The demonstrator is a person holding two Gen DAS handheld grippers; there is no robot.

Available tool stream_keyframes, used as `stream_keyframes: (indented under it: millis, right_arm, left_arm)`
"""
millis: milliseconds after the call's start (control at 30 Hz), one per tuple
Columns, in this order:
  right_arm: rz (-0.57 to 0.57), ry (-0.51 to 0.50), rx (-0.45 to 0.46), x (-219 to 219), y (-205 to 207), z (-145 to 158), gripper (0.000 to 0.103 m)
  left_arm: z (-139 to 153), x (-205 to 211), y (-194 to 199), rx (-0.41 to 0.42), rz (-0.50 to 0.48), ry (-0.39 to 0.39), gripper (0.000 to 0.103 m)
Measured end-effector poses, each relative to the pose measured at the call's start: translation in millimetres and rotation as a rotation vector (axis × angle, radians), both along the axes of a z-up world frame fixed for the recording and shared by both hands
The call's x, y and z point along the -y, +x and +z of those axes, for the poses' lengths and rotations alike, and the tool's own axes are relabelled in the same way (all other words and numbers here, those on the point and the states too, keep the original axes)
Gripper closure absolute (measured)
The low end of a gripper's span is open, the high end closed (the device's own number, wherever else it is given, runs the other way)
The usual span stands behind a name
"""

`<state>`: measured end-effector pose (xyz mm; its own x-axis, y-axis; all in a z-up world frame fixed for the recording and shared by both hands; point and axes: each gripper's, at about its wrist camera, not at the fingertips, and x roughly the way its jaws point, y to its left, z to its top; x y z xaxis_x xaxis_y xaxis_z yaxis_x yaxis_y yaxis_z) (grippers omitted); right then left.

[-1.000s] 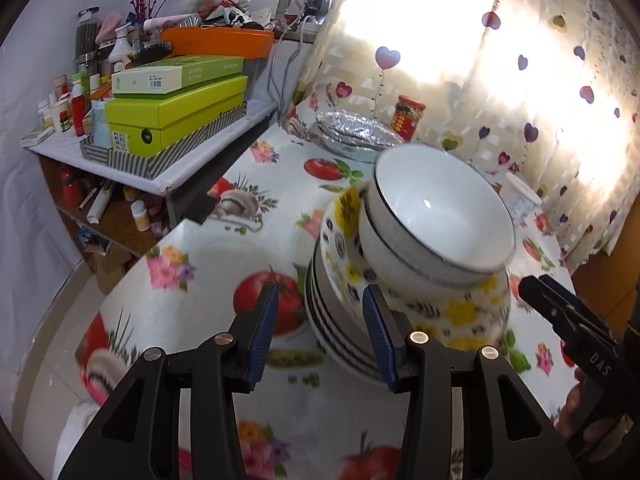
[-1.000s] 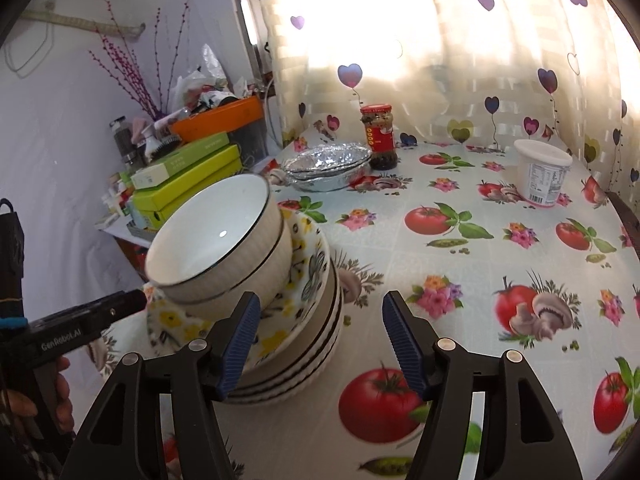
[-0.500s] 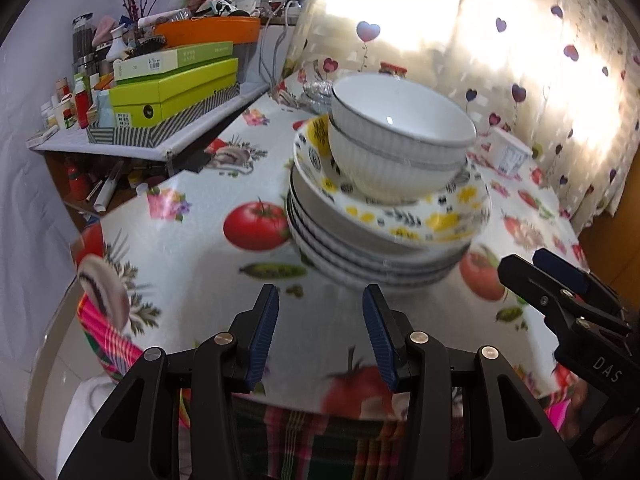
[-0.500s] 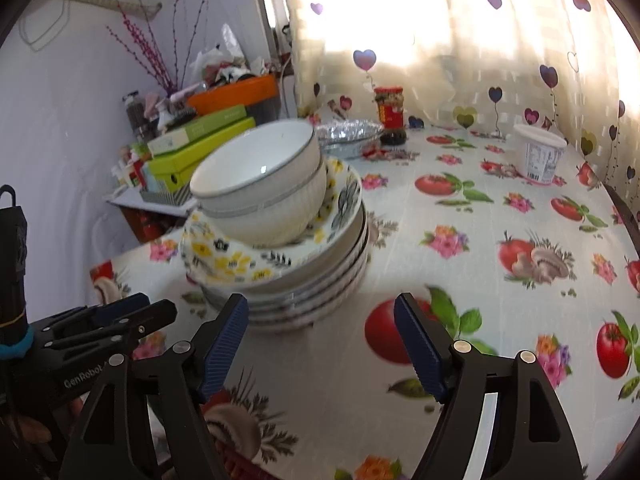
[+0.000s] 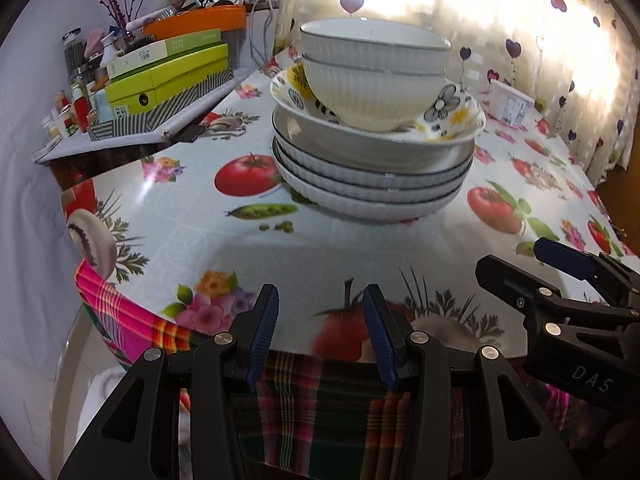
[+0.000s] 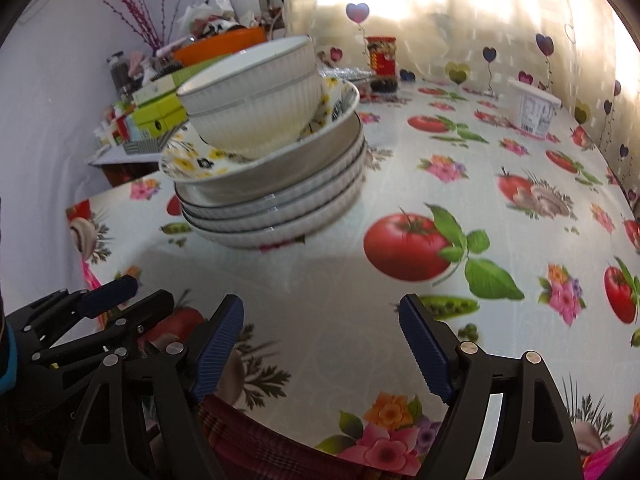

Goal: Organize plates and bowls

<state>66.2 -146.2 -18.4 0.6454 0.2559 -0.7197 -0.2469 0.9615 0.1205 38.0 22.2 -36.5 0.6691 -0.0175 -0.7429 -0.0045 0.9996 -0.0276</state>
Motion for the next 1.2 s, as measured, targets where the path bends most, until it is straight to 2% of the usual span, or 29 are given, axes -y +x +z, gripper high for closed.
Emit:
stream_keyframes:
  millis: [300,733,1200]
  right_arm:
    - [-0.044,-0.032,-0.039,5,4,-11,0.022]
    - [-0.051,-0.107,-0.026,0,5,-15,0.020]
    - [-0.068,-0.108,-0.030,2,5,-15,0.020]
  left_arm:
    - [-7,5,3,-0.019,0.000,0.011,0.058]
    - [-9,8,5,-0.014,0.010,0.011,0.057]
    - [-9,7,5,-0.011,0.017,0.003,0.057]
